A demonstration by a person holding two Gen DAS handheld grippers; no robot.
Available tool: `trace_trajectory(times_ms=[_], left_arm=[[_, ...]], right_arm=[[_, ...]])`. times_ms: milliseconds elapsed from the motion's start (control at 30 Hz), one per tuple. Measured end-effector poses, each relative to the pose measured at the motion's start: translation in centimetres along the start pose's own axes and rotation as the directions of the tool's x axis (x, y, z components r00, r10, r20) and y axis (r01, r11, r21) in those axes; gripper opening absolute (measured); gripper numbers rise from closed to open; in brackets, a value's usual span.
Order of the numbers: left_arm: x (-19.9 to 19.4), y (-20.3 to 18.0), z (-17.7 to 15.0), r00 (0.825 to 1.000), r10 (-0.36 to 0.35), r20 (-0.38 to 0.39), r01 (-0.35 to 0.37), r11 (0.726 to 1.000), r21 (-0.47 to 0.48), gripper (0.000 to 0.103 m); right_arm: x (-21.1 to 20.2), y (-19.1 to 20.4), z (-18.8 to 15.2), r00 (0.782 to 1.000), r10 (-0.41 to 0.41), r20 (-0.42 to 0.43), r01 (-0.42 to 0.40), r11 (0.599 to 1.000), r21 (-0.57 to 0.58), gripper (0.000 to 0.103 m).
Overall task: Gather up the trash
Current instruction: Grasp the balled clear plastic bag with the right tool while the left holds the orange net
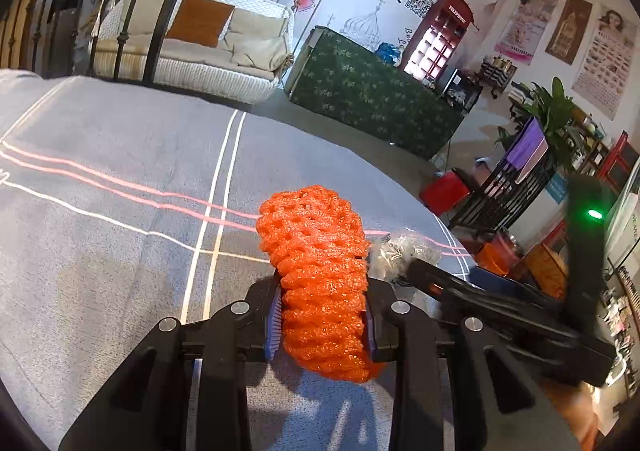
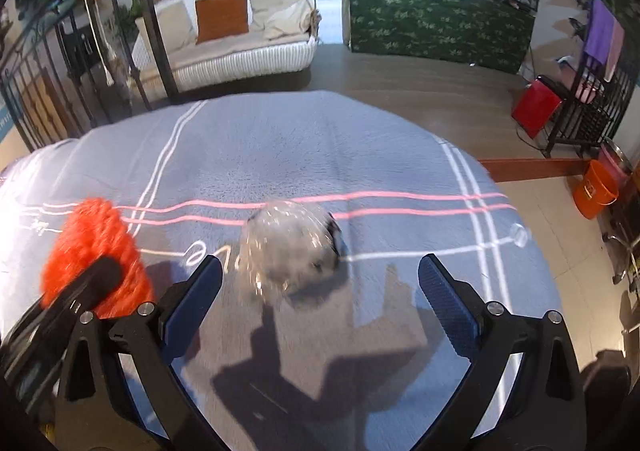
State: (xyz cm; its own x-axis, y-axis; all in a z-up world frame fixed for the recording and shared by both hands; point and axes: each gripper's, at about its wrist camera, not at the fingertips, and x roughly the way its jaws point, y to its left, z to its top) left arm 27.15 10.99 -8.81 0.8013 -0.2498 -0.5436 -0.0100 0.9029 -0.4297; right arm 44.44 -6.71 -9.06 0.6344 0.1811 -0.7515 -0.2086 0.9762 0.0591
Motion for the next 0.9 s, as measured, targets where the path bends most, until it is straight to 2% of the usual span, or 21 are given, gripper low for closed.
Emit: trace_trajectory(times_ms=[67,200,267,300,333,467,733,900], left_arm=[[0.6,-0.4,0.1,1.000,-0.003,-0.001,0.003,1.000,0.000,0.030],[0.9,-0.8,0.4,1.000,-0.008,0.000,0.008,1.000,0.013,0.030],[1.2,-1.1,0.6,1.000,-0.004,-0.001,0.004,1.000,0.024,0.030],[1.3,-1.1,0.8,1.000,-0.002,-0.002,0.002,1.000,0.027,0.030],[1.5,-0.8,1.0,1.000,-0.003,-0.003,0.003,1.000,0.027,0.030],[1.6,-0.8,1.0,1.000,-0.003,-0.011,0.004,1.000,0.029,0.030],[1.7,-1.5,1.0,1.000,0.007,-0.008,-0.007,0.998,0.066,0.030],[1.7,-1.7,1.0,1.000,0.023,-0.008,-0.022,0.997,0.077,0.030]], right_arm=[[1.1,0.2,0.5,1.000,-0.023,-0.010,0.023,1.000,-0.014,0.097],[2.5,-0.1,0.8,0.999,-0.026,-0.035,0.026,1.000,-0.001,0.084],[2.5,0.1,0.9,0.999,-0.010,-0.032,0.010,1.000,0.000,0.074],[2.3,0.2,0.8,1.000,0.002,-0.029,-0.002,1.000,-0.006,0.059],[2.1,0.5,0.7,1.000,0.018,-0.026,-0.018,1.000,-0.012,0.053],[0.8,1.2,0.1,1.000,0.022,-0.008,-0.022,0.999,-0.038,0.051],[-3.6,0.1,-1.6,0.998,0.059,0.022,-0.059,0.998,-0.016,0.051],[-5.6,-0.9,-2.9,0.998,0.047,0.040,-0.047,0.999,0.009,0.051]])
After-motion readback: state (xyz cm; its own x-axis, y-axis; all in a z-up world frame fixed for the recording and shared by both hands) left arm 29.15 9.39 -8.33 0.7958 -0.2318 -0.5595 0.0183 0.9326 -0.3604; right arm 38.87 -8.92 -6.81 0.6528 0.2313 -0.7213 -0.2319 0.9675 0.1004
